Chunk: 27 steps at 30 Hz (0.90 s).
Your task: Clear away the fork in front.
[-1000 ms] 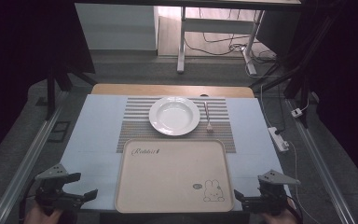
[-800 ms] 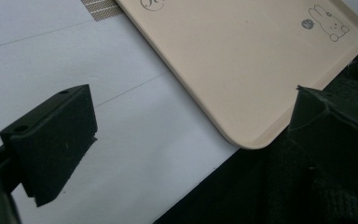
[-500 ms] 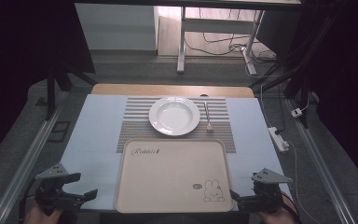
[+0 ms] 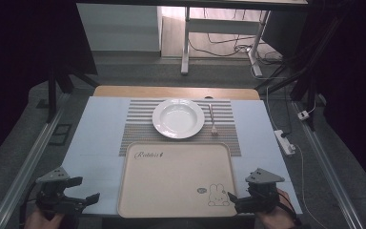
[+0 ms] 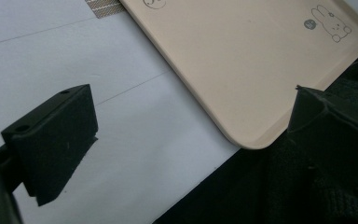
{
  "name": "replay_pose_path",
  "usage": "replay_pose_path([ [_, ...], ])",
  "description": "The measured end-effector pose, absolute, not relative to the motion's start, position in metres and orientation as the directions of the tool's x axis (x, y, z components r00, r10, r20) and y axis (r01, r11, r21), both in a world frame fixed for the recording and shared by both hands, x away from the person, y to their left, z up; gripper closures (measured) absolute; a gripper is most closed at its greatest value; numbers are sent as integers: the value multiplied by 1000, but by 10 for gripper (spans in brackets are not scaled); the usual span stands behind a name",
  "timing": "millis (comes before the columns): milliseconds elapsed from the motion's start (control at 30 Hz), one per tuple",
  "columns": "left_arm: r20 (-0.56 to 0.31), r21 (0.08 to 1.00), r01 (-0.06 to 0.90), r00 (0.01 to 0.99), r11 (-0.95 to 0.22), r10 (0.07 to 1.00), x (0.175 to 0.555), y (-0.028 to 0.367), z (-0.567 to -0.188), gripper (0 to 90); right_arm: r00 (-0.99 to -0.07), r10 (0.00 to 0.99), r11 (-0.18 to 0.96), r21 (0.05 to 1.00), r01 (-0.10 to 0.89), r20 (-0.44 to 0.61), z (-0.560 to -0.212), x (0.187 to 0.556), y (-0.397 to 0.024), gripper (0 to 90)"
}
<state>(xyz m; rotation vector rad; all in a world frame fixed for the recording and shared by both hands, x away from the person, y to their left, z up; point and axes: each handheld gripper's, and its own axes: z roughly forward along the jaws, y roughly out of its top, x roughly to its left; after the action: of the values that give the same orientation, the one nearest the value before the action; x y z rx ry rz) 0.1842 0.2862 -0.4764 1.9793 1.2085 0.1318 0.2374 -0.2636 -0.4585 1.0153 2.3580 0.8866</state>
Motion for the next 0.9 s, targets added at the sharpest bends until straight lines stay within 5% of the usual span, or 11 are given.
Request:
replay_pose_path([
  [900, -303, 667, 712, 530, -221, 792, 185, 287, -477, 17, -709, 588, 778, 512, 364, -389, -469, 273, -214, 0],
])
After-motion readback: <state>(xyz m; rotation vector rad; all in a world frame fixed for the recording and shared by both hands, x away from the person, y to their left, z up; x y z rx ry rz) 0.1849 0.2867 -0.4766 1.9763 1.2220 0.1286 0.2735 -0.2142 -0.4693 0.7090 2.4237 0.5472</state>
